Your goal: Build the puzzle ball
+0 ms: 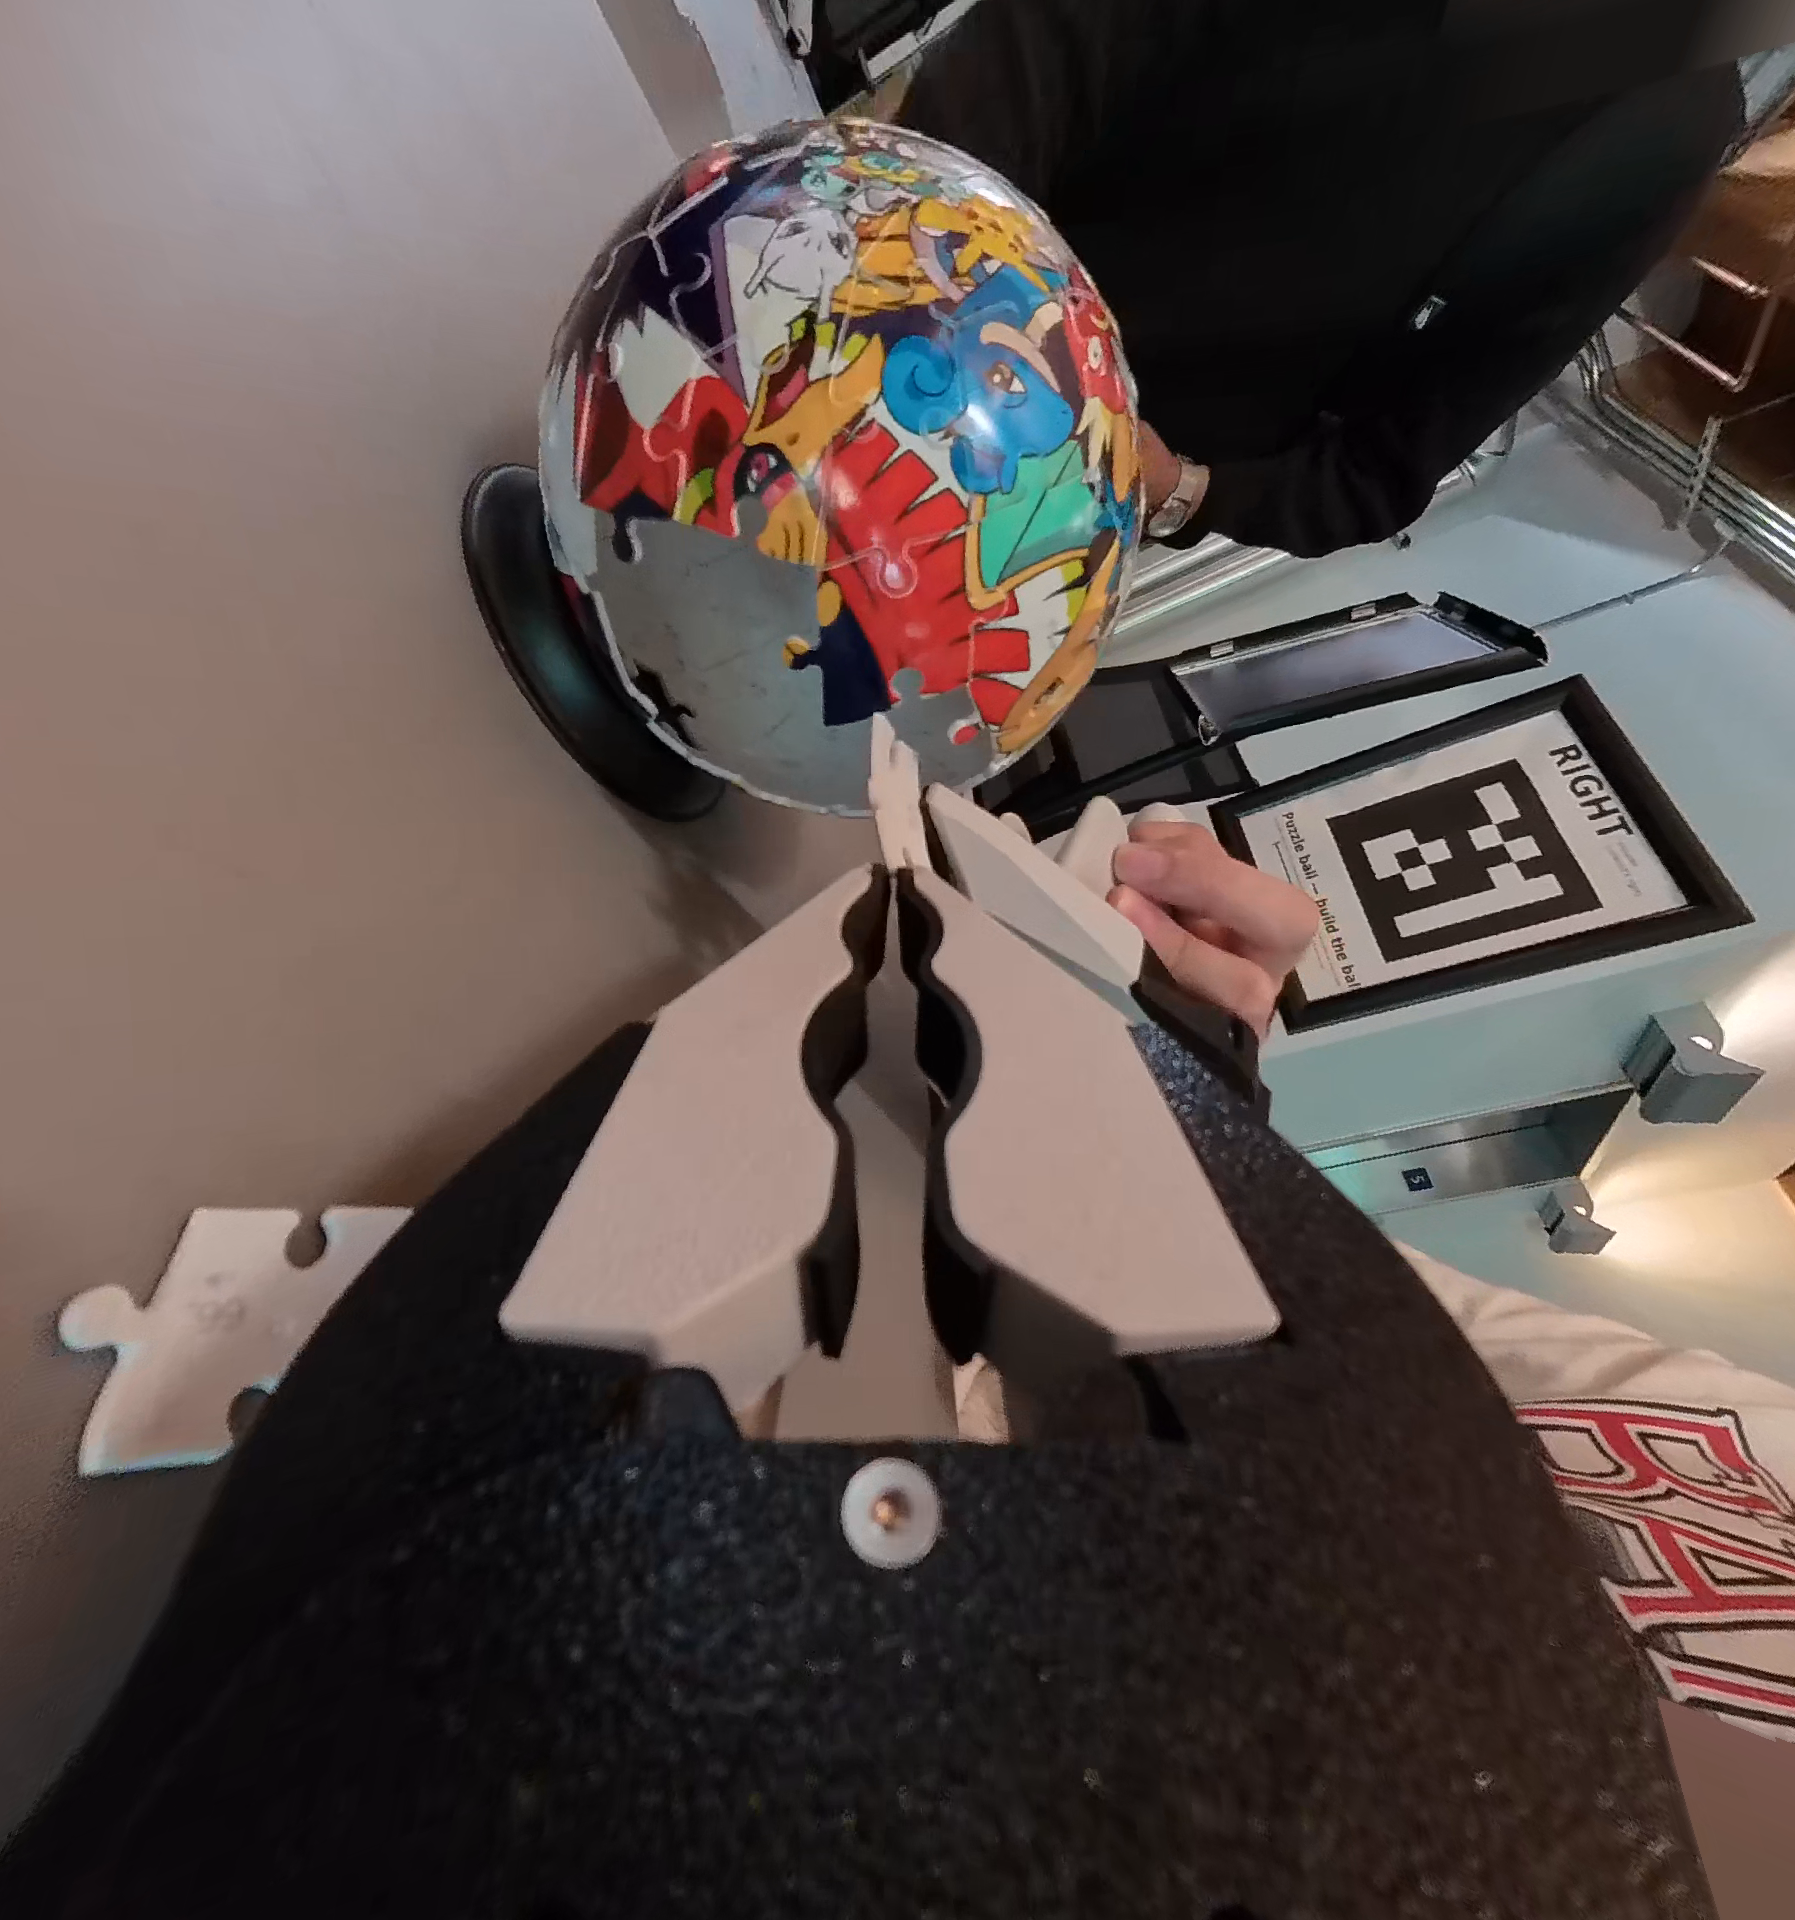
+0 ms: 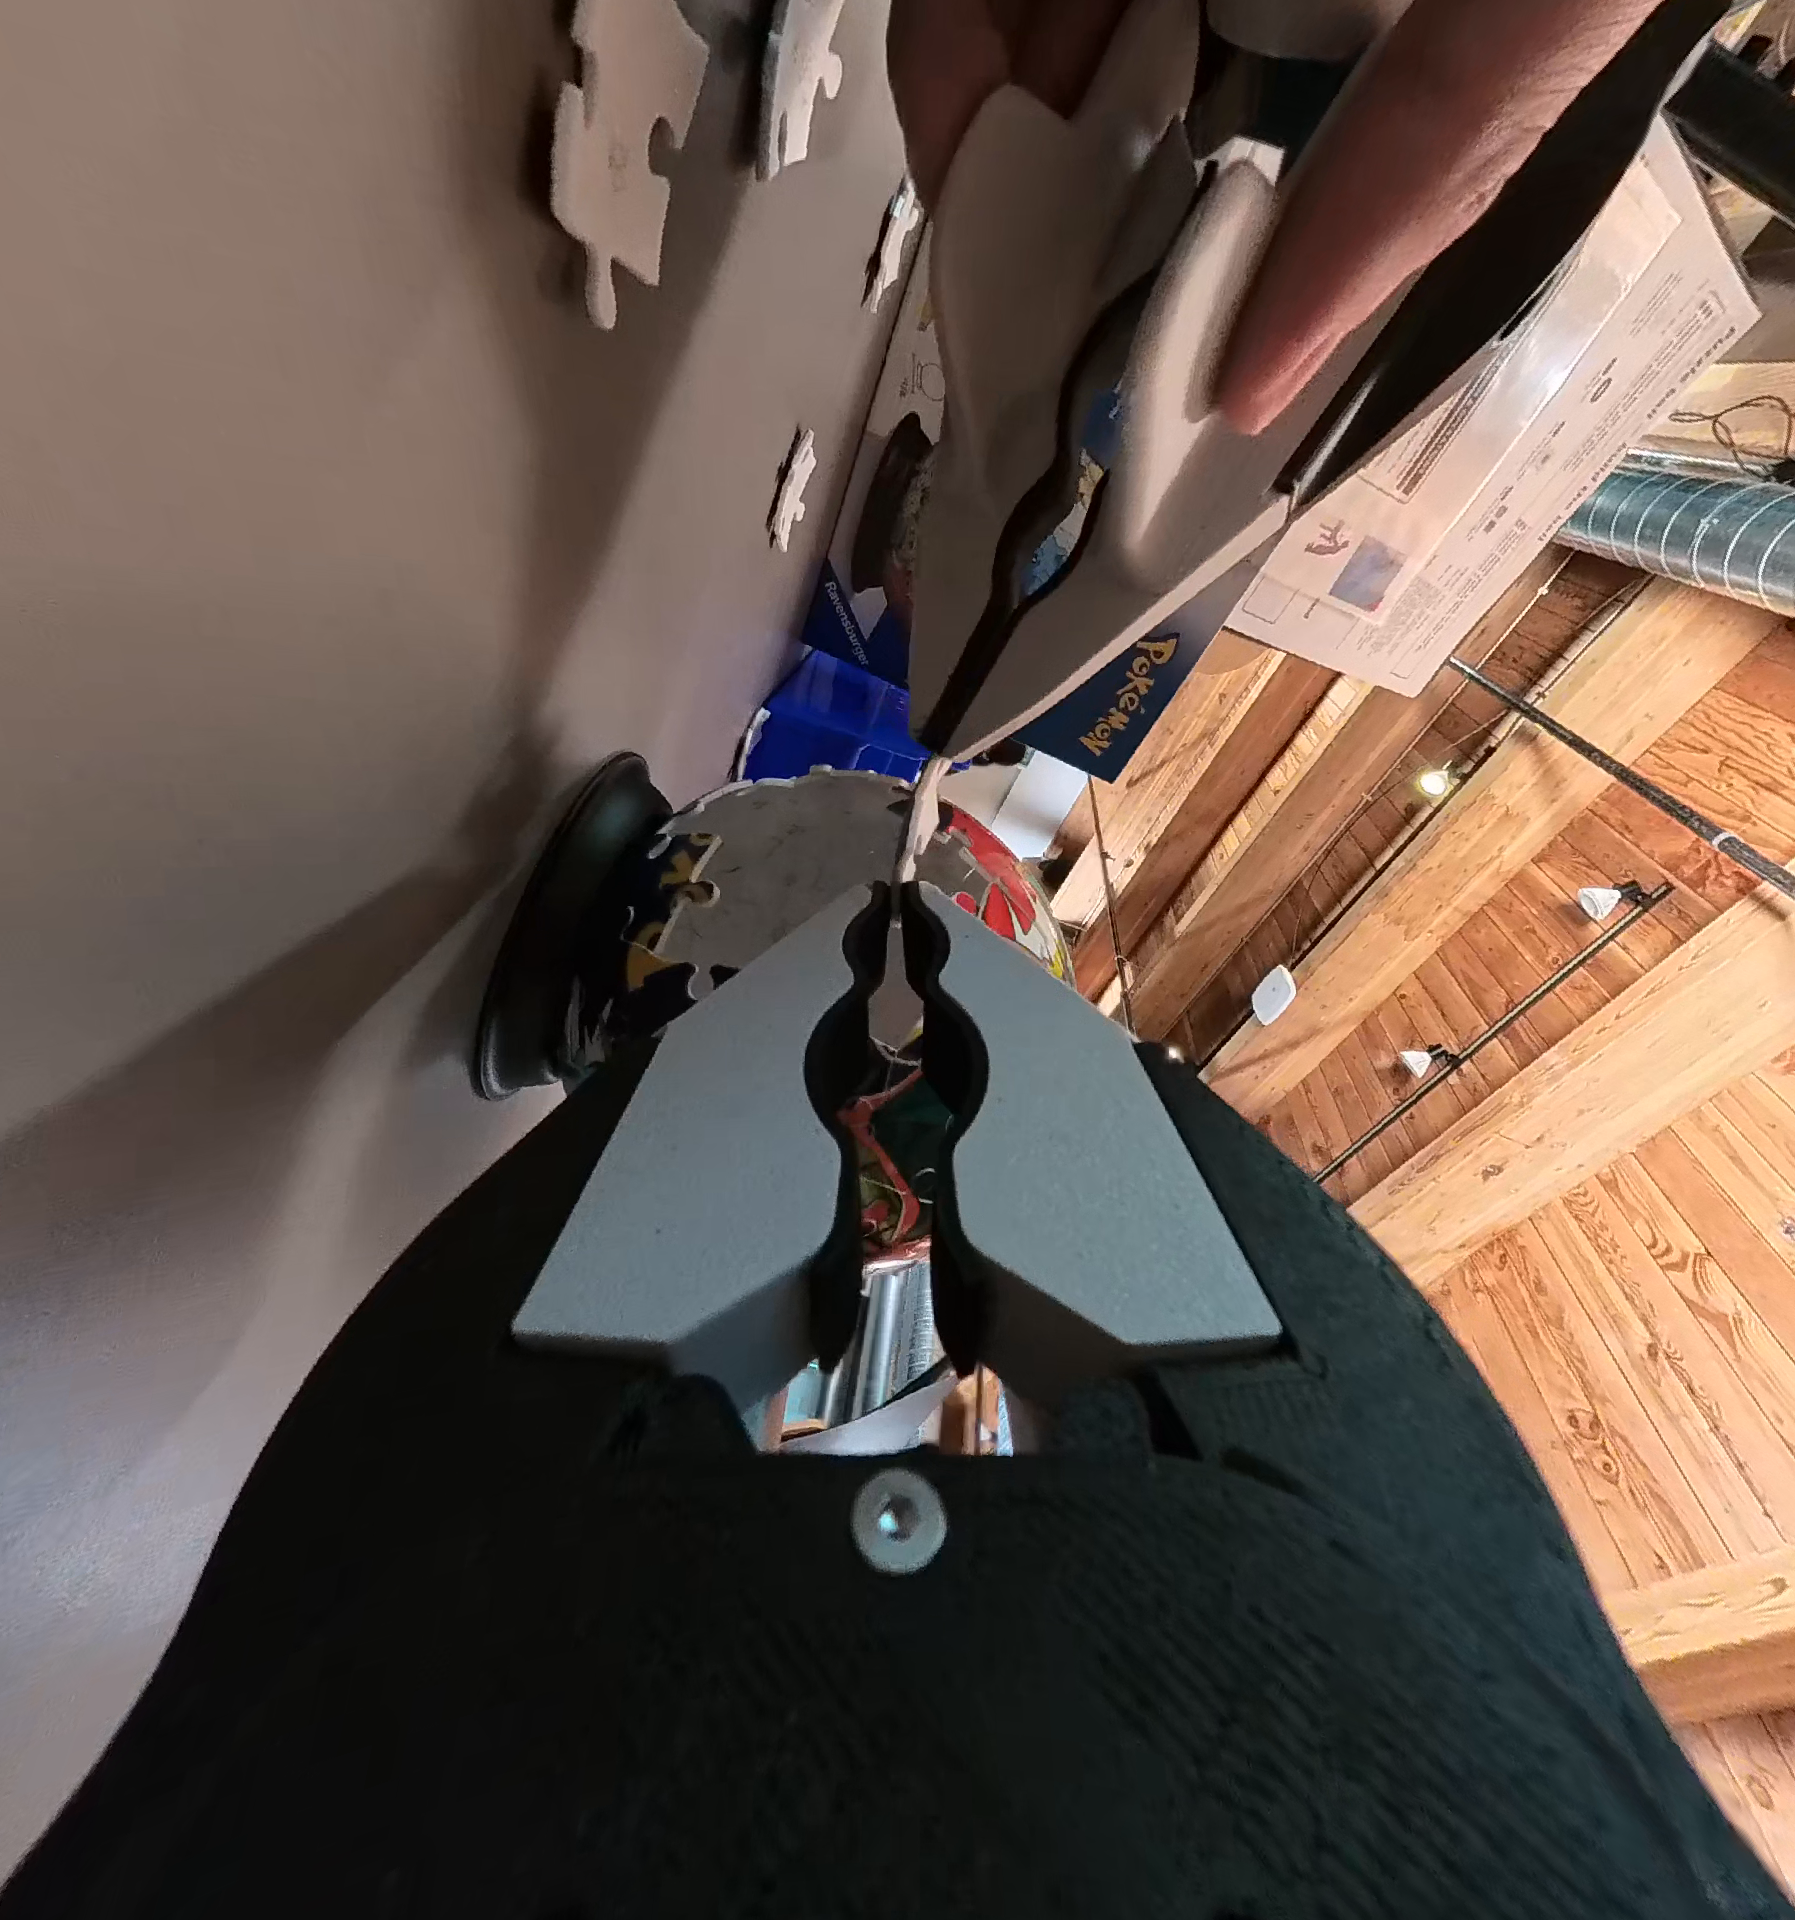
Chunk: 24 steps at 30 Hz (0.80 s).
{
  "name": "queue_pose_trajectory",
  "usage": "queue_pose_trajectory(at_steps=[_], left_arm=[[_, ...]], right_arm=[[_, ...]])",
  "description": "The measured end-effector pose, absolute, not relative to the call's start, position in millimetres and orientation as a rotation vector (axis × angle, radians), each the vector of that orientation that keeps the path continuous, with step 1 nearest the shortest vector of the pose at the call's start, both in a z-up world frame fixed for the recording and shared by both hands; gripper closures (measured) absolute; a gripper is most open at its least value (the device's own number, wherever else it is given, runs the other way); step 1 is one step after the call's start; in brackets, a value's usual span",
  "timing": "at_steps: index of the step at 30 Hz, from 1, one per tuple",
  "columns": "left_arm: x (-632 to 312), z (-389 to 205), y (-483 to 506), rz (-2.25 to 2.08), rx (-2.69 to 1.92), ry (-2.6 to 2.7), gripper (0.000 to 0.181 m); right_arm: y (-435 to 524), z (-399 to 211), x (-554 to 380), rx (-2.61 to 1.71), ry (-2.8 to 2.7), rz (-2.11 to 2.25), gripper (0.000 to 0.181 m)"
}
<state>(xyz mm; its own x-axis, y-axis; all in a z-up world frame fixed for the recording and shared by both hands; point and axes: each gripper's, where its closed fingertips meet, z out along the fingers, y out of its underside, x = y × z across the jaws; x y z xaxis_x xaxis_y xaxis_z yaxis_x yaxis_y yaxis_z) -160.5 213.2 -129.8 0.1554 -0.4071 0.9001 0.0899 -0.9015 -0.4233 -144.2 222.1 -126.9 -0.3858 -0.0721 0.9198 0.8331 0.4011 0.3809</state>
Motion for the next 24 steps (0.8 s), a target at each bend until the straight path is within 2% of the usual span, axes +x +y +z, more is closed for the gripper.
queue_pose_trajectory(at_steps=[13,18,22,24], left_arm=[[-164,-137,216,-1.775,-2.1,0.271,0.181],[-167,-139,219,-1.763,-2.112,0.242,0.181],[-166,-142,219,-1.741,-2.136,0.241,0.181],[-166,-142,219,-1.747,-2.142,0.229,0.181]], right_arm=[[223,-131,-144,-0.677,-1.685,-1.142,0.181],[223,-129,-142,-0.68,-1.67,-1.147,0.175],[214,-119,-140,-0.701,-1.621,-1.11,0.164],[202,-119,-141,-0.735,-1.602,-0.98,0.142]])
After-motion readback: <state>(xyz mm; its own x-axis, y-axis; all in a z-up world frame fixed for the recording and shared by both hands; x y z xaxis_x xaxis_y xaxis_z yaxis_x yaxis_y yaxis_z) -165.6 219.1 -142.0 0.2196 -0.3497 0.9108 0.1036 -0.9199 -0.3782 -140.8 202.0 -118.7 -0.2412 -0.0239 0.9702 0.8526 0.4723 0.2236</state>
